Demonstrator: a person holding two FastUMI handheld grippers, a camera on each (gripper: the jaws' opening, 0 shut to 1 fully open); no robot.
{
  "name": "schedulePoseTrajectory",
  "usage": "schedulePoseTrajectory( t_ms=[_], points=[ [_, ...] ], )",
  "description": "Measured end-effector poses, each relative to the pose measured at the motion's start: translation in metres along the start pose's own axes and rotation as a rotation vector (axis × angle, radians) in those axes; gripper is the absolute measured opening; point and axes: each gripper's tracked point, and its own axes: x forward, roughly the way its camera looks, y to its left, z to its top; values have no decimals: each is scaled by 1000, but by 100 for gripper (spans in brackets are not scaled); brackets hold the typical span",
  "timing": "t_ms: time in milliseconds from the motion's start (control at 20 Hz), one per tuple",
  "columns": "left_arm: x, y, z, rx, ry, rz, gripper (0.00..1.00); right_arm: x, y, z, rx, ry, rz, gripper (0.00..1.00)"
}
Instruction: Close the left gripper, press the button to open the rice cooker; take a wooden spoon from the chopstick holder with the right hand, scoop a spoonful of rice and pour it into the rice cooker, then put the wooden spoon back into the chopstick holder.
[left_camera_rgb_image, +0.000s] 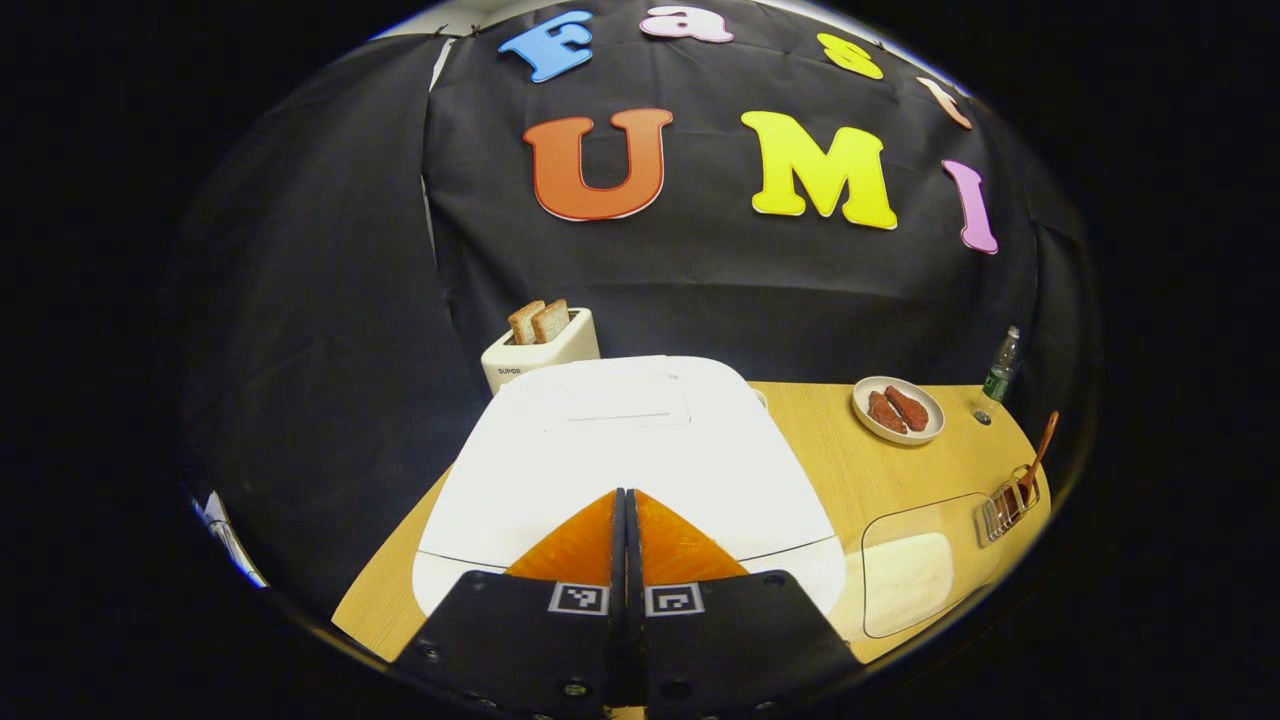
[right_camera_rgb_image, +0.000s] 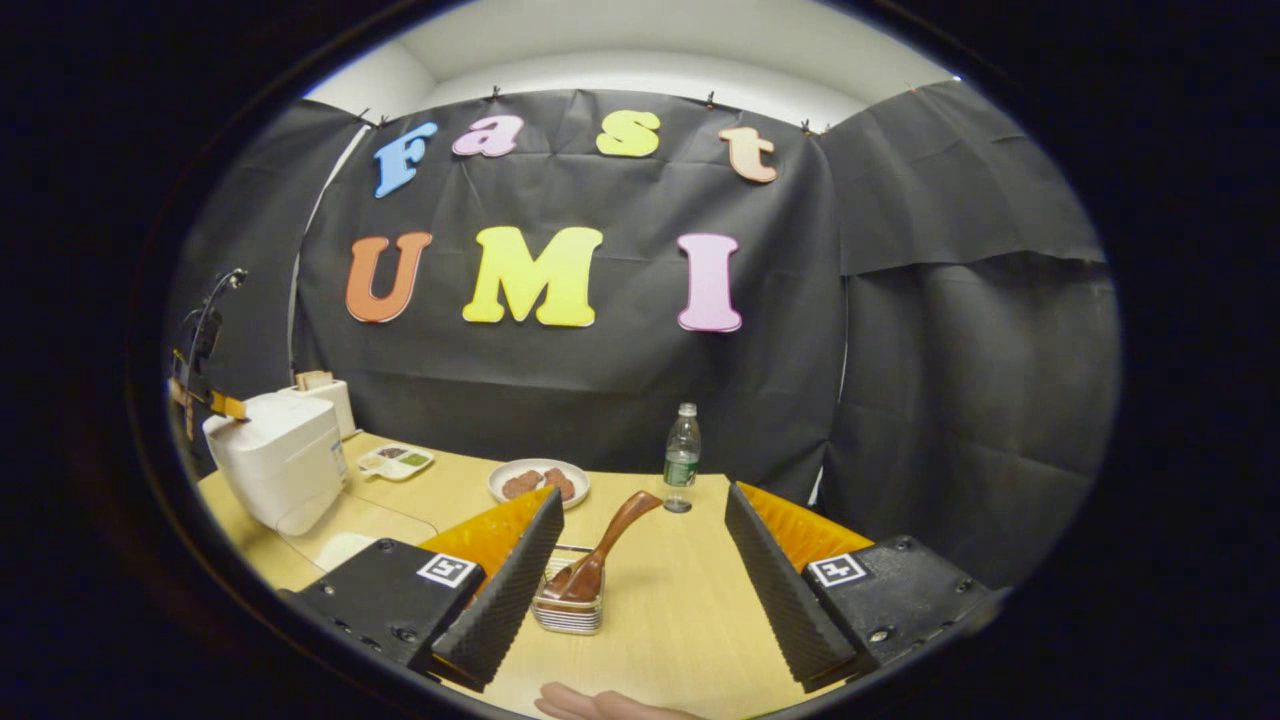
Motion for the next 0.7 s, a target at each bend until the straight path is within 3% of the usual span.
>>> schedulePoseTrajectory(
  t_ms=[350, 550, 700],
  points=[
    [-4, -1, -7, -57, 24, -15, 0, -7, -1, -7, 2, 4, 5, 100],
    [-9, -1, 0, -36, -25, -32, 0, -20, 0, -7, -3, 10, 13, 100],
    [-34, 7, 26, -20, -125, -17, 0, -30, -1, -2, -21, -6, 11, 100]
  ],
)
